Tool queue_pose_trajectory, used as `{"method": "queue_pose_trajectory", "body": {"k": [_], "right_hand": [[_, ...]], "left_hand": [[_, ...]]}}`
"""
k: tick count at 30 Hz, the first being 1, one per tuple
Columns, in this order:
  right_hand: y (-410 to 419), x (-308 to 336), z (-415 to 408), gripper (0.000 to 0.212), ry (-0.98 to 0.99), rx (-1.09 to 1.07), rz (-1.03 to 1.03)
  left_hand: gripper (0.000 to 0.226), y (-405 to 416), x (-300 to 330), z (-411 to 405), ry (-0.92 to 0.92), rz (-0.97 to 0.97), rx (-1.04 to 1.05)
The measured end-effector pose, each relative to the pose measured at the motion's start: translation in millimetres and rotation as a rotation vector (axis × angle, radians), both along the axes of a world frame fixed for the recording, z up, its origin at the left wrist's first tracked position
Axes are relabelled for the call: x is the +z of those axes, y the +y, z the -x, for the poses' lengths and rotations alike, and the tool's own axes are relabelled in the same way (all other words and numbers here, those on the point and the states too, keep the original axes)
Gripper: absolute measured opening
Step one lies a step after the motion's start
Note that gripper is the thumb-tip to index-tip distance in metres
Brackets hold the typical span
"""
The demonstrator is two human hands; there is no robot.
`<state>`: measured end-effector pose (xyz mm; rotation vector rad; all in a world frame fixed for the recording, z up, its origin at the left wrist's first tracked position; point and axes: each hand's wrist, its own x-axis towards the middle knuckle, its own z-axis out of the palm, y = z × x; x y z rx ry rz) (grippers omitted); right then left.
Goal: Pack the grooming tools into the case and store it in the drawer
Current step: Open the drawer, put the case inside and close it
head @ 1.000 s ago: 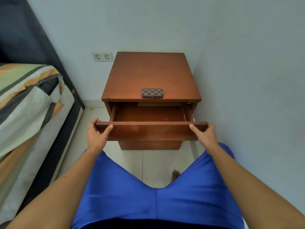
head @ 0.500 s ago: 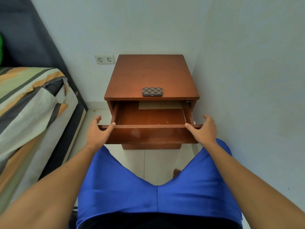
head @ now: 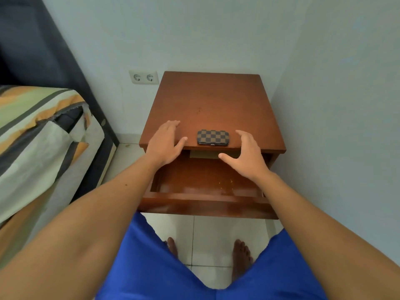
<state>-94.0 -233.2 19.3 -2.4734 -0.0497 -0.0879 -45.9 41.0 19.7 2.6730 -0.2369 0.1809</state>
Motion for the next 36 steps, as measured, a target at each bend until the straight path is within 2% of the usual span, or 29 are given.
{"method": "queue_pose_trajectory", "body": {"k": [5, 10, 15, 21, 27, 30, 36], "right_hand": [[6.5, -3.7, -37.8, 0.099, 0.054, 0.091, 0.080], [11.8, 1.3, -65.8, 0.107, 0.150, 0.300, 0.217], [17.1, 11.6, -88.5, 0.096, 0.136, 0.380, 0.368], [14.7, 16.0, -89.2, 0.083, 0.177, 0.373, 0.314], [7.5, -2.2, -38.7, 0.076, 0.072, 0.522, 0.246], [7.8, -26.6, -17.6, 0.074, 0.145, 0.561, 0.217], [22.6, -70.1, -30.8, 0.083, 0.308, 0.521, 0.309]], "left_hand": [[0.068, -19.9, -11.2, -52.9, 0.022, -0.111, -0.047], [0.076, -23.2, -40.3, -73.4, 0.113, -0.263, -0.073], [0.075, -21.8, -44.6, -74.3, 0.106, -0.301, -0.089], [0.075, -20.9, -45.2, -73.2, 0.099, -0.314, -0.090], [0.075, -21.5, -44.4, -72.5, 0.098, -0.317, -0.086], [0.075, -22.2, -42.2, -71.6, 0.093, -0.322, -0.079], [0.075, -22.5, -43.0, -72.3, 0.098, -0.323, -0.078]]}}
